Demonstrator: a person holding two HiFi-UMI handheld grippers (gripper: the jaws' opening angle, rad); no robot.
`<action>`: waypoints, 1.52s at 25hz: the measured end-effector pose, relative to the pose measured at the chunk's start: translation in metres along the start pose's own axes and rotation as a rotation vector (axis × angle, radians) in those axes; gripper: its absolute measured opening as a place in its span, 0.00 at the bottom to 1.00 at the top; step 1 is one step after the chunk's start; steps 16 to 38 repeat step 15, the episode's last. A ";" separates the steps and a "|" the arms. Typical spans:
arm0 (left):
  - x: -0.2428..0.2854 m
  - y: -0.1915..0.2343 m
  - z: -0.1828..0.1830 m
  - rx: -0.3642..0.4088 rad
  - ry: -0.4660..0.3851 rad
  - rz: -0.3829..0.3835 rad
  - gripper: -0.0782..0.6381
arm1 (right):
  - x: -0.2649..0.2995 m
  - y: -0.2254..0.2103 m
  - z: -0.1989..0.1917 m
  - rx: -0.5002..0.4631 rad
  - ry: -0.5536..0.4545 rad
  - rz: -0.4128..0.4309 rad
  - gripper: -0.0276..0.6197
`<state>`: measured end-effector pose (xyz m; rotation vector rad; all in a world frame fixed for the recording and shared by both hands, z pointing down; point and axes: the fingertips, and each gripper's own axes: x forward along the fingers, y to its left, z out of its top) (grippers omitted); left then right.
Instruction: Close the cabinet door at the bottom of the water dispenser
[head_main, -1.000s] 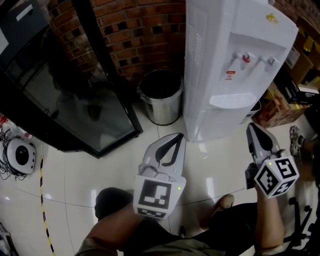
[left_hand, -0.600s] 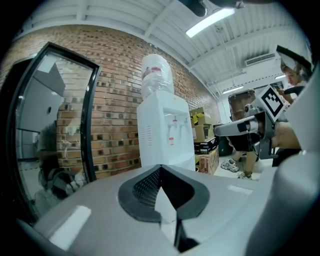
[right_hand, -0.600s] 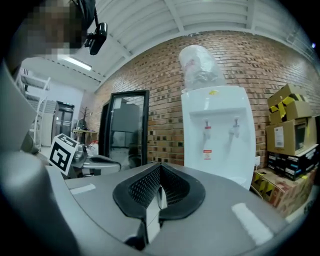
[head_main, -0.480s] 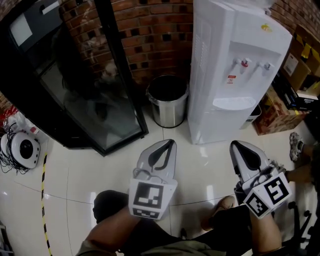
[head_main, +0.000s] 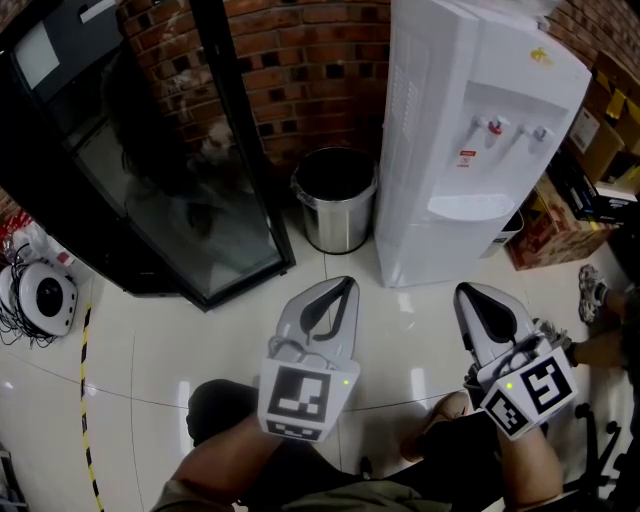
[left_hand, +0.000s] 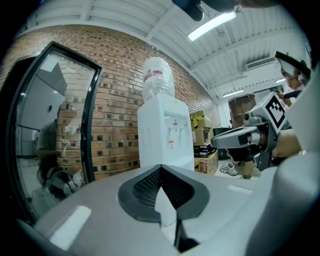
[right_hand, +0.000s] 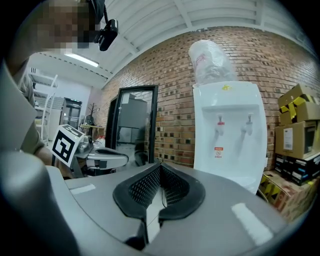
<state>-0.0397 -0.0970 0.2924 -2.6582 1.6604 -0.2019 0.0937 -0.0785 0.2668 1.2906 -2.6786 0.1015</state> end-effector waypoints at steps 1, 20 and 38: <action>0.001 -0.001 0.001 -0.001 -0.004 -0.004 0.11 | 0.000 0.000 -0.001 -0.002 0.004 0.003 0.06; 0.004 -0.004 0.000 -0.012 0.000 -0.010 0.11 | 0.002 0.000 -0.005 -0.003 0.013 0.005 0.06; 0.004 -0.004 0.000 -0.012 0.000 -0.010 0.11 | 0.002 0.000 -0.005 -0.003 0.013 0.005 0.06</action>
